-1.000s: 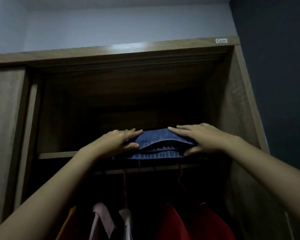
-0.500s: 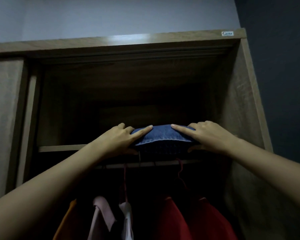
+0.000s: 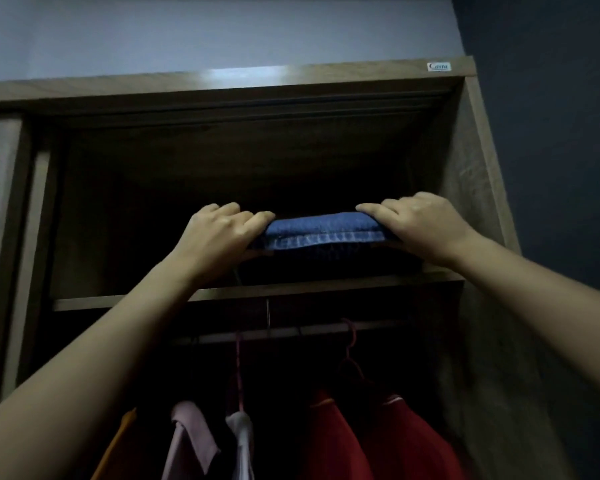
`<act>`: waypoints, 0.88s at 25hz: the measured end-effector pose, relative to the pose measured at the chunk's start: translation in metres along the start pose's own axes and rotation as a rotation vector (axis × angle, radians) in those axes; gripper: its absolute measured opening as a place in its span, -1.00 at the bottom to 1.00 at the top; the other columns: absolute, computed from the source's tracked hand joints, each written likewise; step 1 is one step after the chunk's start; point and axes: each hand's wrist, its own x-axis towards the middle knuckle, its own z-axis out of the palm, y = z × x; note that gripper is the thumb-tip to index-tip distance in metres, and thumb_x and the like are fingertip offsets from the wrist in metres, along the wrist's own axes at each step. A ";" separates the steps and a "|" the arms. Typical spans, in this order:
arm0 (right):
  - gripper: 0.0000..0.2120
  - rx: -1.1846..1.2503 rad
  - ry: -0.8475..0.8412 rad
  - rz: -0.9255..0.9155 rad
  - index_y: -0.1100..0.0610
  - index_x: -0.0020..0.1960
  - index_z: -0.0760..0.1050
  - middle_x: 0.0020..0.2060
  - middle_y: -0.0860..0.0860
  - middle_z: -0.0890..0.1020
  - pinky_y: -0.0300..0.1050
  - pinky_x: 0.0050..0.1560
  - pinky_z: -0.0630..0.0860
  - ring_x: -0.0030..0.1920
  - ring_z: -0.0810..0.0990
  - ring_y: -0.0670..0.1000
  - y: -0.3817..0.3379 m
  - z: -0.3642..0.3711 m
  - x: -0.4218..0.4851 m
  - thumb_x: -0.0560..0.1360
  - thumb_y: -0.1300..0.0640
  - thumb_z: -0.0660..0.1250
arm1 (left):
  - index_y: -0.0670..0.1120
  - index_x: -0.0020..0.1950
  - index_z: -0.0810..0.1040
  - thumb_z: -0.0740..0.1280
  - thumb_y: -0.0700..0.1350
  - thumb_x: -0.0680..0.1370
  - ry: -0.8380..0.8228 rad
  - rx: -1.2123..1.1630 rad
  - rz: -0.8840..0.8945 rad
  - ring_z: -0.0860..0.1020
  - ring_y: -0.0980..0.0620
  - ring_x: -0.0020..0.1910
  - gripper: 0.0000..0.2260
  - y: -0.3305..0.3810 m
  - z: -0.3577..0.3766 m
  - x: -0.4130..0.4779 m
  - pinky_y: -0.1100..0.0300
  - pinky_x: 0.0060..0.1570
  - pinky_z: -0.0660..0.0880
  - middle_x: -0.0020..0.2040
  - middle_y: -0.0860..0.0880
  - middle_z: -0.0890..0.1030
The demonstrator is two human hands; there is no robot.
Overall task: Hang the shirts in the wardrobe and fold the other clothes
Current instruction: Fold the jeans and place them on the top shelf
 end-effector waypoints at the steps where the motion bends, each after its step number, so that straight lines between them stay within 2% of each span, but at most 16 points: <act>1: -0.55 -0.025 -0.026 -0.001 0.17 0.24 0.49 -0.20 0.06 0.66 -0.10 -0.40 0.47 -0.35 0.63 0.10 0.002 0.006 0.000 0.44 -0.03 0.19 | -0.10 0.16 0.54 0.15 0.18 0.45 -0.028 -0.010 -0.009 0.61 -0.09 -0.27 -0.53 0.002 0.006 0.003 0.11 -0.38 0.48 -0.22 -0.05 0.66; 4: -0.53 -0.061 -0.103 -0.002 0.13 0.28 0.46 -0.15 0.06 0.65 -0.10 -0.37 0.46 -0.29 0.64 0.10 0.005 0.020 -0.003 0.46 -0.05 0.13 | -0.09 0.21 0.52 0.24 0.17 0.41 -0.091 -0.078 -0.012 0.61 -0.07 -0.24 -0.52 0.012 0.027 0.005 0.12 -0.39 0.49 -0.19 -0.05 0.66; 7: -0.44 -0.007 -0.368 0.154 0.00 0.49 0.10 0.16 0.05 0.52 -0.05 -0.08 0.44 0.08 0.56 0.10 0.005 0.027 -0.010 0.53 0.03 0.18 | 0.00 0.35 0.41 0.25 0.19 0.46 -0.122 -0.171 -0.020 0.59 -0.04 -0.16 -0.49 0.022 0.046 0.011 0.11 -0.33 0.52 -0.09 -0.02 0.64; 8: -0.40 -0.026 -0.433 0.194 -0.04 0.50 0.00 0.20 0.05 0.48 -0.06 -0.02 0.43 0.14 0.52 0.09 0.004 0.028 -0.014 0.55 0.08 0.18 | 0.04 0.39 0.37 0.27 0.18 0.47 -0.130 -0.194 -0.010 0.58 -0.03 -0.13 -0.48 0.026 0.050 0.016 0.11 -0.29 0.51 -0.06 -0.01 0.63; 12: -0.33 -0.079 -0.573 0.308 -0.03 0.51 -0.10 0.25 0.11 0.44 -0.02 0.02 0.45 0.19 0.48 0.13 0.007 0.030 -0.022 0.54 0.22 0.19 | 0.15 0.46 0.22 0.28 0.16 0.51 -0.184 -0.287 -0.008 0.52 -0.04 0.02 -0.46 0.040 0.057 0.040 0.12 -0.17 0.43 0.08 -0.01 0.57; 17: -0.23 -0.062 -0.858 0.211 -0.05 0.51 -0.19 0.31 0.12 0.38 0.05 0.11 0.48 0.25 0.42 0.15 0.014 0.027 -0.015 0.53 0.21 0.24 | 0.24 0.48 0.10 0.27 0.18 0.51 -0.403 -0.435 -0.027 0.46 -0.02 0.12 -0.41 0.040 0.059 0.037 0.10 0.02 0.43 0.16 0.00 0.51; 20: -0.07 -0.006 -1.047 0.180 -0.10 0.50 -0.27 0.33 0.11 0.36 0.08 0.16 0.47 0.26 0.43 0.15 0.019 0.016 -0.010 0.45 0.17 0.37 | 0.31 0.46 0.06 0.15 0.36 0.45 -0.559 -0.636 -0.061 0.41 0.01 0.22 -0.39 0.034 0.053 0.037 0.14 0.09 0.37 0.26 0.01 0.45; 22: -0.02 0.029 -1.086 0.174 -0.12 0.49 -0.30 0.33 0.08 0.35 0.04 0.16 0.47 0.25 0.44 0.13 0.018 0.011 -0.010 0.43 0.12 0.40 | 0.38 0.44 -0.03 -0.03 0.51 0.37 -0.622 -0.664 -0.066 0.36 0.07 0.19 -0.34 0.033 0.048 0.035 0.14 0.07 0.31 0.27 0.06 0.40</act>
